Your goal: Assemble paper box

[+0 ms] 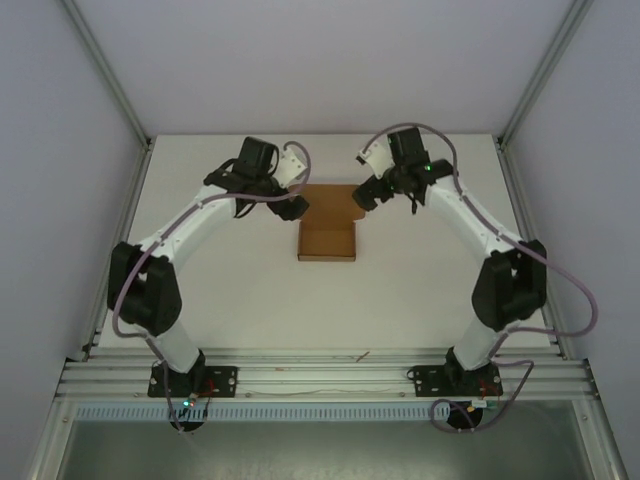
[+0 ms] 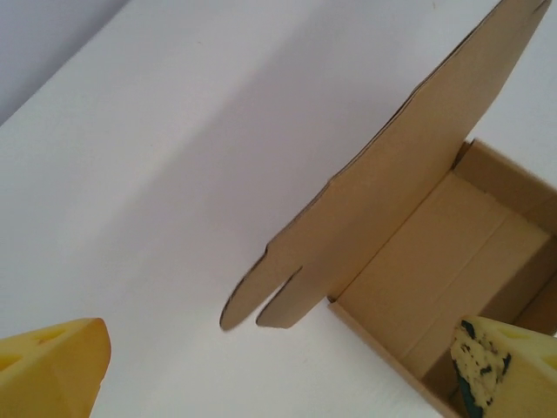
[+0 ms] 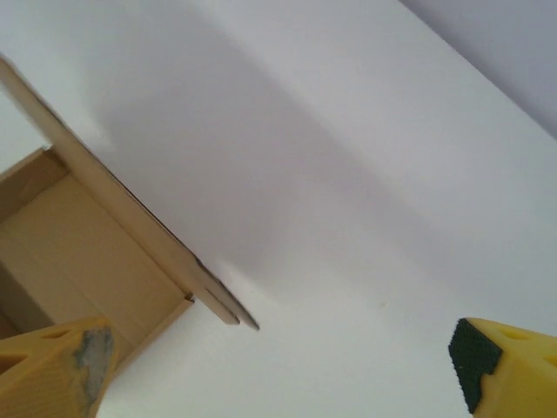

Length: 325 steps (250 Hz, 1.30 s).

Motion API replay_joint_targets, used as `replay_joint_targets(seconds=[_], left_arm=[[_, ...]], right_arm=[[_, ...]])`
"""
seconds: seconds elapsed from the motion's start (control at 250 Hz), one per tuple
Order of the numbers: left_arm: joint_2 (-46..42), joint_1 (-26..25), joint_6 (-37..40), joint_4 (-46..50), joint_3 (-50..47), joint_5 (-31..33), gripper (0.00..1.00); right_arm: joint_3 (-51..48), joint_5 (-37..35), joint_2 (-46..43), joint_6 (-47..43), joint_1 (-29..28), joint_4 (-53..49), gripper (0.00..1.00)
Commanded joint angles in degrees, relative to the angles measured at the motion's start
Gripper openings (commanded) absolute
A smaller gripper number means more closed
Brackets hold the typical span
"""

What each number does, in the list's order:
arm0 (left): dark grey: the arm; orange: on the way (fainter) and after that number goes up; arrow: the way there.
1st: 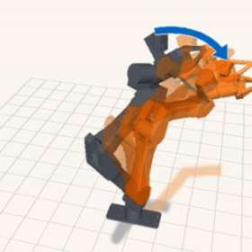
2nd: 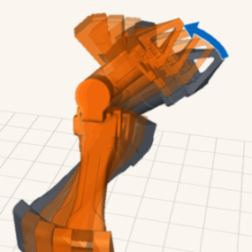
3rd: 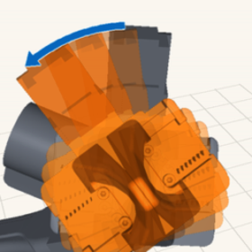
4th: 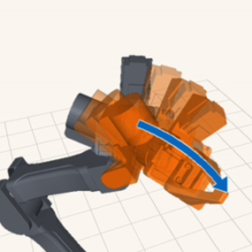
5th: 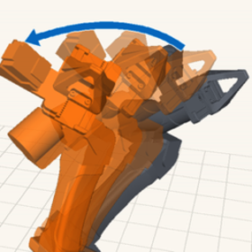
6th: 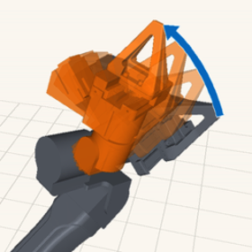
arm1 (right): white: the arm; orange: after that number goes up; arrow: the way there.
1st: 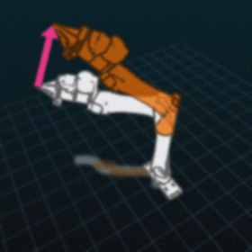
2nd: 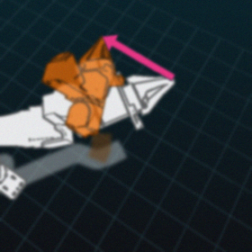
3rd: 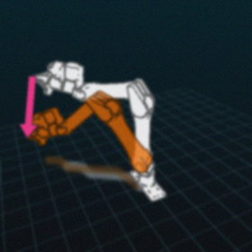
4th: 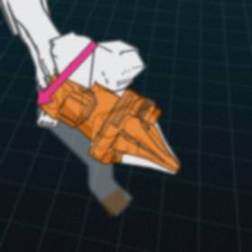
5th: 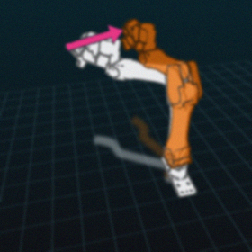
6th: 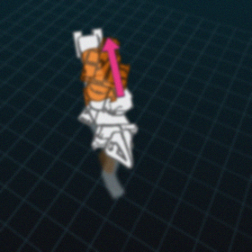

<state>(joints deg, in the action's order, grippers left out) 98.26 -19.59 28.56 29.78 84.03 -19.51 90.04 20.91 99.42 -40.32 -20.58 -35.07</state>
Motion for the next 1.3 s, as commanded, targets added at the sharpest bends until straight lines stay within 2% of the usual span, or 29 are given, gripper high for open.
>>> replay_joint_targets(seconds=[0.0,0.144,0.244,0.356,0.392,0.44,0.52,0.588,0.656,0.696,0.787,0.911,1.003,1.091,1.199,1.295], left_arm=[[4.67,1.12,10.03,10.47,6.44,-2.07,1.0],[9.64,1.37,16.51,16.18,12.99,-4.63,1.0],[12.34,1.69,17.93,15.95,14.95,-4.53,1.0],[15.0,1.93,19.82,18.61,17.96,-6.3,1.0],[15.65,1.88,20.95,19.7,18.65,-7.12,0.97],[16.15,1.93,22.06,20.2,19.13,-7.68,0.89],[17.0,1.85,22.09,20.48,19.93,-7.65,0.67],[17.61,1.84,22.21,21.47,20.86,-8.07,0.53],[17.91,1.84,21.75,21.52,21.13,-7.87,0.3],[17.92,1.77,20.62,20.8,21.18,-7.24,0.21],[17.76,1.74,15.77,18.46,21.28,-5.45,0.0],[16.52,1.37,8.73,13.98,19.96,-2.88,0.0],[14.99,1.01,0.07,7.65,17.37,1.31,0.0],[14.01,0.23,-11.05,3.54,15.78,6.8,0.0],[14.07,-1.53,-26.21,3.21,16.75,14.43,0.0],[13.54,-2.98,-37.03,1.83,15.67,17.34,0.0]], right_arm=[[8.4,7.75,7.19,-16.11,-0.25,-16.64,0.93],[19.1,9.91,15.5,-20.26,0.8,-26.48,0.79],[24.77,10.64,19.68,-21.54,0.87,-31.37,0.68],[28.81,9.83,22.85,-22.38,0.89,-35.64,0.55],[29.22,9.32,23.33,-22.74,0.8,-36.19,0.52],[29.59,8.47,23.96,-22.66,0.83,-36.2,0.45],[30.64,6.82,24.9,-21.65,0.88,-36.34,0.34],[30.81,6.47,25.14,-21.56,0.81,-36.4,0.21],[30.84,6.9,25.15,-21.31,0.81,-36.4,0.11],[31.04,6.87,25.18,-20.38,0.72,-36.3,0.07],[31.2,5.61,24.8,-16.58,0.4,-35.04,0.03],[30.14,0.54,23.0,-6.65,-0.5,-29.71,0.01],[28.94,-3.32,21.11,5.01,-1.26,-24.25,0.0],[26.94,-4.42,19.22,16.78,-1.6,-20.42,0.0],[24.07,-12.04,16.98,29.44,-3.45,-17.45,0.0],[19.32,-15.47,14.55,39.33,-4.81,-11.97,0.0]])
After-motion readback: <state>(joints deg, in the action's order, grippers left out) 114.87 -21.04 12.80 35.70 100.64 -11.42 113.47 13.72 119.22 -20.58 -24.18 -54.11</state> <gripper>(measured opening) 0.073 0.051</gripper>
